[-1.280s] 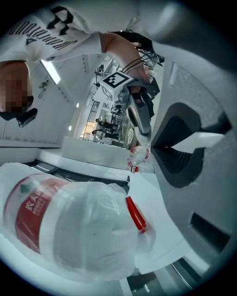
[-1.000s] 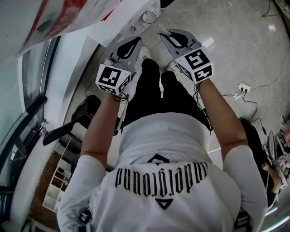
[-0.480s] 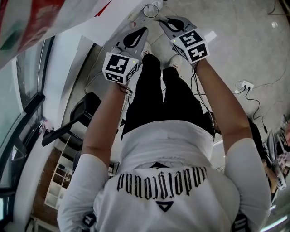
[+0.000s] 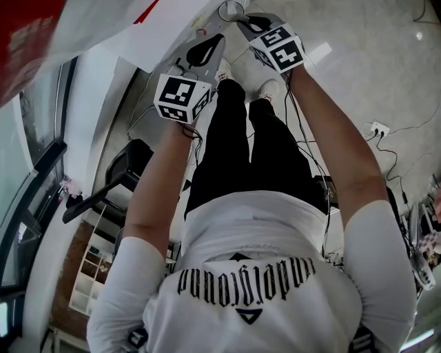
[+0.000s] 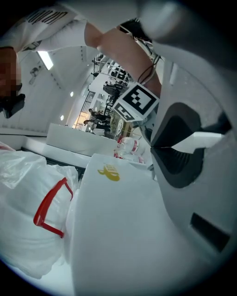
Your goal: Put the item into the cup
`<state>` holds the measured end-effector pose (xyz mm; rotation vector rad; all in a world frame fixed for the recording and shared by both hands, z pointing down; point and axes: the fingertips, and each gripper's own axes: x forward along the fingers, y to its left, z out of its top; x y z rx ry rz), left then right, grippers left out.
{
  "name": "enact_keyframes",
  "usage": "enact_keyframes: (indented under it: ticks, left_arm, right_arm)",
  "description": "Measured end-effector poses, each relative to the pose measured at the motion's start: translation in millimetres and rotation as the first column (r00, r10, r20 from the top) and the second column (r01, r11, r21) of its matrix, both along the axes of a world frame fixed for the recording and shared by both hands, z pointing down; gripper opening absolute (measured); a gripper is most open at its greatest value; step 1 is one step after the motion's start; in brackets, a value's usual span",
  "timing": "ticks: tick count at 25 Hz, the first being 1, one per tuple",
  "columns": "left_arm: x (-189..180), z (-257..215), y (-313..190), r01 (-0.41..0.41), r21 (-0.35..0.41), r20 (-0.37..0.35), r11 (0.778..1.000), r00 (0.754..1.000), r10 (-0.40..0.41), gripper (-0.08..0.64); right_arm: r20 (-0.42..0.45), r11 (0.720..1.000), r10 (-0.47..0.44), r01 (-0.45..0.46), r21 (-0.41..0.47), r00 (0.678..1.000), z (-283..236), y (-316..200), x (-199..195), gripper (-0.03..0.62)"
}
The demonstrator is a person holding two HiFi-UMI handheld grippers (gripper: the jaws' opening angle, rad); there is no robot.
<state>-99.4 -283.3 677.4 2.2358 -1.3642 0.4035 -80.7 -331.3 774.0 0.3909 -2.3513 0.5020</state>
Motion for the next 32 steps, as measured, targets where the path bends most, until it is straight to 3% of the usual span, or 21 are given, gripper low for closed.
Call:
enact_keyframes:
  ticks: [16, 19, 32]
  left_arm:
    - [8, 13, 5, 0.009, -0.013, -0.016, 1.0, 1.0, -0.009, 0.017]
    - [10, 15, 7, 0.009, -0.015, -0.022, 1.0, 1.0, -0.009, 0.017]
    - [8, -7, 15, 0.009, 0.0, -0.026, 1.0, 1.0, -0.009, 0.017]
  right_arm:
    - [-0.087, 1.0, -0.004, 0.002, -0.016, 0.996, 55, -24, -16, 0.057]
    - [-0.079, 1.0, 0.0, -0.002, -0.021, 0.997, 55, -25, -20, 0.094]
    - [-0.061, 1.0, 0.019, -0.02, -0.017, 0.998, 23, -7, -5, 0.087]
